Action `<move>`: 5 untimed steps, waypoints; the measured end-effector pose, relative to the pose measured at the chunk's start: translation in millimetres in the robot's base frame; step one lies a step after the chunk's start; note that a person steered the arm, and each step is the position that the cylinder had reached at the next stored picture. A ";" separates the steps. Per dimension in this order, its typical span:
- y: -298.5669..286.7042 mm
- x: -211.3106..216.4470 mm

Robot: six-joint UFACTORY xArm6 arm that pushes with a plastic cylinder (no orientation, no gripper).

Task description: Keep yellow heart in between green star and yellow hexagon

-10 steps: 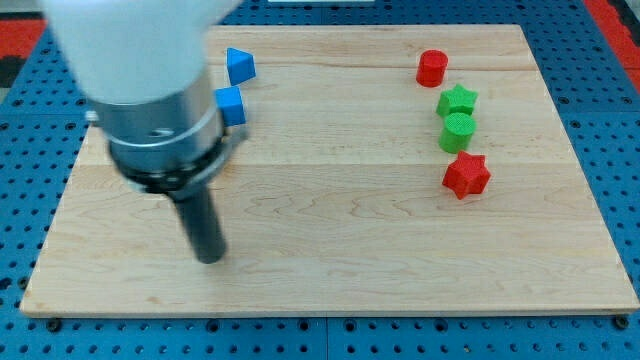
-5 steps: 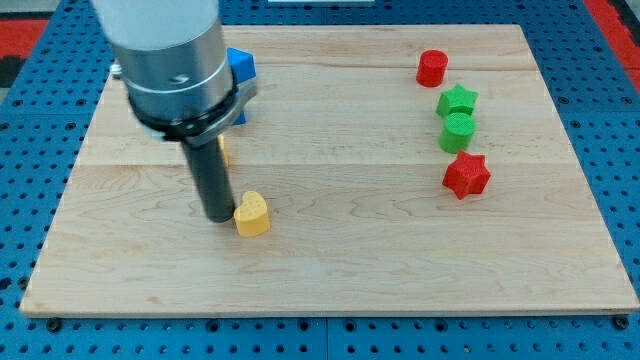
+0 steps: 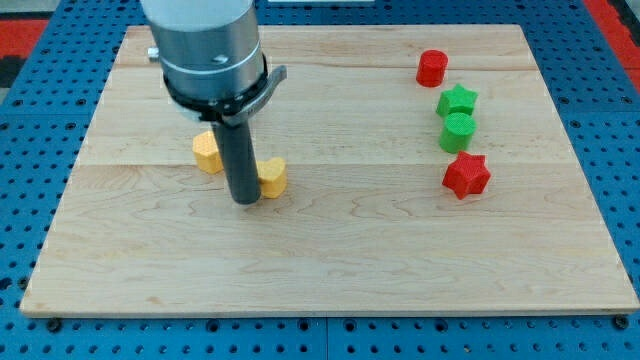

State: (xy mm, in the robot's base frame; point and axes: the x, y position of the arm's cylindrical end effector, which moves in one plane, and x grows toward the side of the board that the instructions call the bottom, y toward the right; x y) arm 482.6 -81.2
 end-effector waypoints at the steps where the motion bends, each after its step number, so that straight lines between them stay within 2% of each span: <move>1: 45.7 -1.5; 3: 56.3 -55.6; 4: 78.7 -42.0; 5: 120.3 32.9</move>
